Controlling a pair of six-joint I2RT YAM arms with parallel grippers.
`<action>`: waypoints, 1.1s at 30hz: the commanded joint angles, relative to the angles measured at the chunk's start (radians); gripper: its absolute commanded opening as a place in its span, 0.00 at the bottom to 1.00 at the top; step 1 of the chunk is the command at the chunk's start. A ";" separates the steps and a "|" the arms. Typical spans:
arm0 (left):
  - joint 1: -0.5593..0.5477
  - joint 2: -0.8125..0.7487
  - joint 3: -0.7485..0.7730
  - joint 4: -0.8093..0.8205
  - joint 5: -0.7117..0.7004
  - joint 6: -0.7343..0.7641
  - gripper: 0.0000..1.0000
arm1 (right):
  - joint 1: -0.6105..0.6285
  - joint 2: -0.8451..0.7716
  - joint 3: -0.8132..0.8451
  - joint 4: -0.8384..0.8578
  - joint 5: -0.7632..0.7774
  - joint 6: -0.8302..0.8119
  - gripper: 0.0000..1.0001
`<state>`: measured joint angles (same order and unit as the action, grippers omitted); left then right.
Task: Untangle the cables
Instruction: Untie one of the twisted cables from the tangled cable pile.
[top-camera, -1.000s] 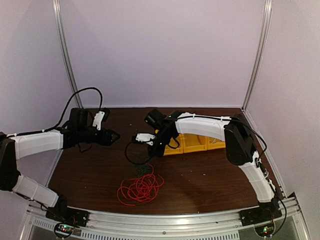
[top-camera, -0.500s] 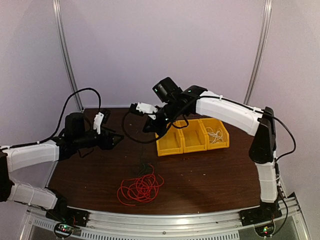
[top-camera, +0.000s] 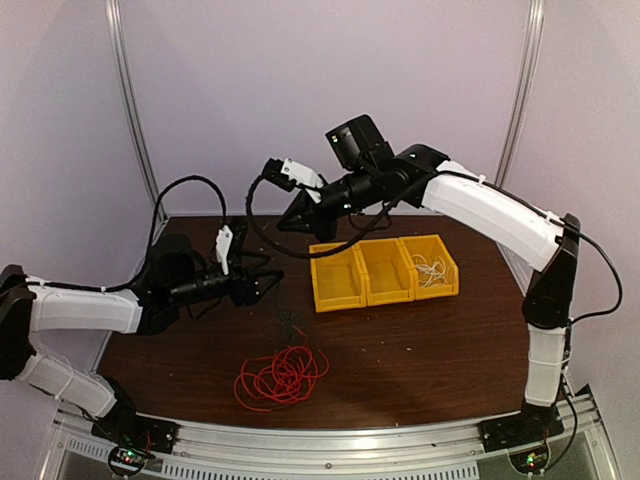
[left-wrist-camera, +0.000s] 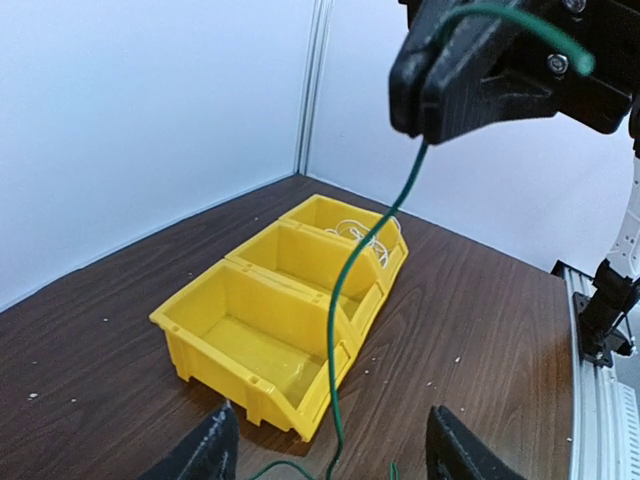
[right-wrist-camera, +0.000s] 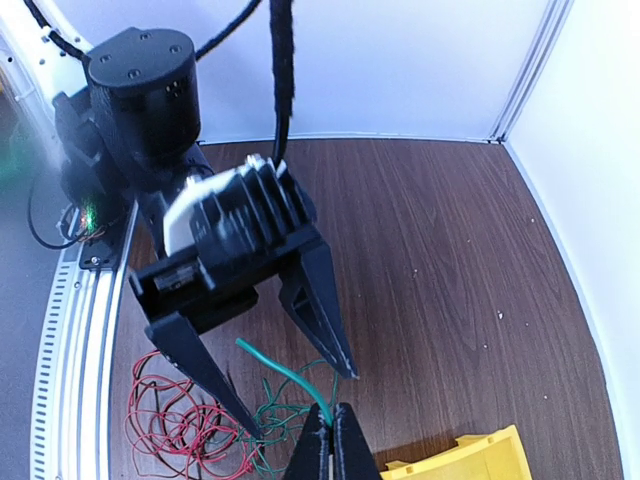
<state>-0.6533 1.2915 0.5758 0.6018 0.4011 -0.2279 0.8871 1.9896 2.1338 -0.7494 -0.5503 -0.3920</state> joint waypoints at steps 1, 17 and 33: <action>-0.023 0.113 0.032 0.237 0.056 -0.054 0.62 | 0.004 -0.018 -0.003 0.027 -0.037 0.023 0.00; -0.042 0.351 -0.017 0.260 0.011 -0.045 0.19 | -0.122 -0.107 0.195 0.006 -0.283 0.027 0.00; -0.043 0.312 -0.090 0.036 -0.107 -0.017 0.17 | -0.262 -0.184 0.339 0.035 -0.458 0.093 0.00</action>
<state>-0.6914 1.6333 0.5018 0.7006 0.3355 -0.2741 0.6819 1.8809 2.4321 -0.7616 -0.9371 -0.3443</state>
